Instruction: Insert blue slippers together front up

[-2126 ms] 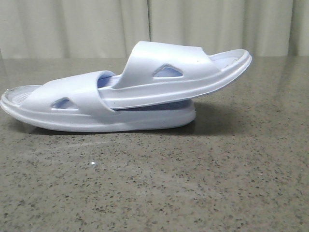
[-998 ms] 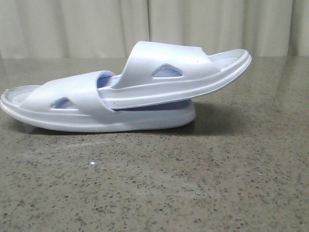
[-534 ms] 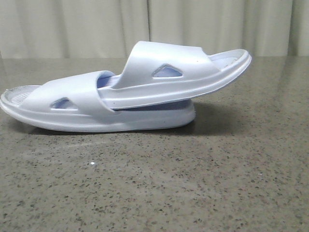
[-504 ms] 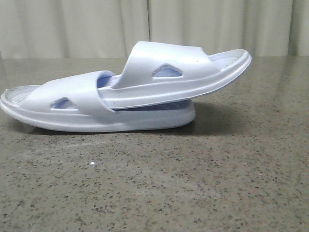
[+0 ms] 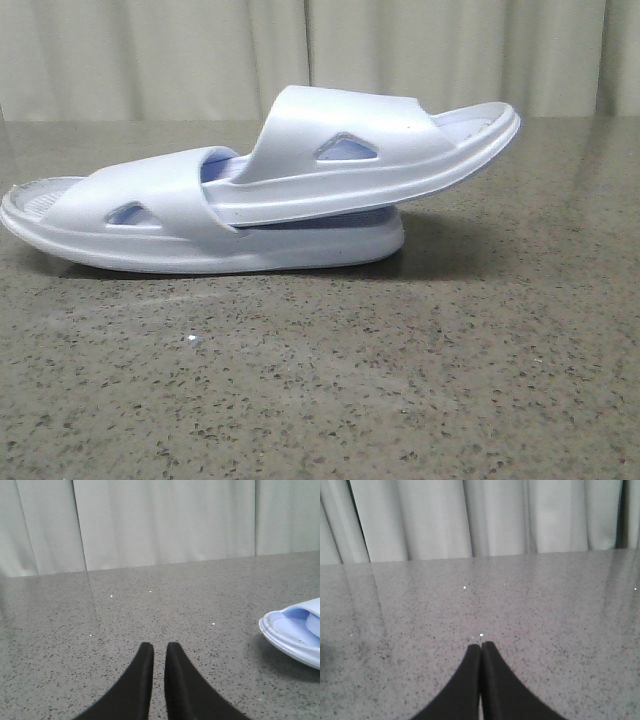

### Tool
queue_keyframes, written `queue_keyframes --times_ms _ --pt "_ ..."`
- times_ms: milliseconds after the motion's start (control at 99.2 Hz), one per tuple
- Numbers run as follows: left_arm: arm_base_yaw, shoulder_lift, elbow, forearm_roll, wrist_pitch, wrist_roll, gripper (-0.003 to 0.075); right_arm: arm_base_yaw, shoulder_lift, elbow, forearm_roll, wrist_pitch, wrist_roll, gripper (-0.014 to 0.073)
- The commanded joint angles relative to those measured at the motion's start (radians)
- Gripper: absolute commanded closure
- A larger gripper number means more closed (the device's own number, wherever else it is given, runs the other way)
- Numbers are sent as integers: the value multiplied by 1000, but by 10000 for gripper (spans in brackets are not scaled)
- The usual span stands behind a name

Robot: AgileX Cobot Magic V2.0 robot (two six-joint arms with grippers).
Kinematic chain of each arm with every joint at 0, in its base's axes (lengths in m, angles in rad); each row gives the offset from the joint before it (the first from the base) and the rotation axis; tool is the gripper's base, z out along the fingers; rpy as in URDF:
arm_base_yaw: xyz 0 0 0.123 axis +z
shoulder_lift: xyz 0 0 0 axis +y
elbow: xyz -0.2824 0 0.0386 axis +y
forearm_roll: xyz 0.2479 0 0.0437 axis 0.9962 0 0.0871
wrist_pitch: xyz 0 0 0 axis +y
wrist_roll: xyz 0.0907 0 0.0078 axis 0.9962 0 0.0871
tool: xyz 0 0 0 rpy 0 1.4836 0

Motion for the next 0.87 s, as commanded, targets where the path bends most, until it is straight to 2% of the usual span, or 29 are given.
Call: queue_keyframes --times_ms 0,857 --pt "-6 -29 10 -8 -80 -8 704 -2 -21 13 -4 -128 3 701" --pt "-6 -29 10 -8 -80 -8 704 -2 -21 22 -4 -110 3 701"
